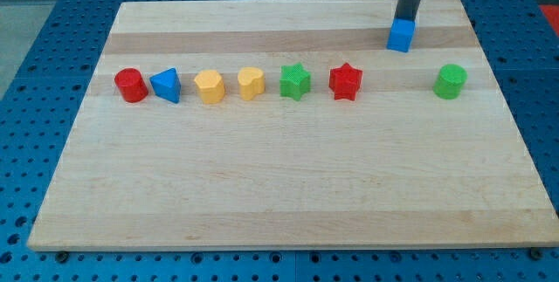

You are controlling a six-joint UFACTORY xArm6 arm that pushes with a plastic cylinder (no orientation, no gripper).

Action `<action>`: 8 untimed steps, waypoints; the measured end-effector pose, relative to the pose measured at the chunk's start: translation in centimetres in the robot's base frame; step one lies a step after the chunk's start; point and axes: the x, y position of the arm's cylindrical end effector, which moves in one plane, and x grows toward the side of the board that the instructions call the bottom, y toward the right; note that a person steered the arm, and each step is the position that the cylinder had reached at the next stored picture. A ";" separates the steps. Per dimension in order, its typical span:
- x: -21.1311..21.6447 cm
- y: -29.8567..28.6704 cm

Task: Push the blue cube towards the center

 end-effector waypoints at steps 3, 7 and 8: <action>2.6 -0.5; 3.0 -3.0; 4.4 -3.0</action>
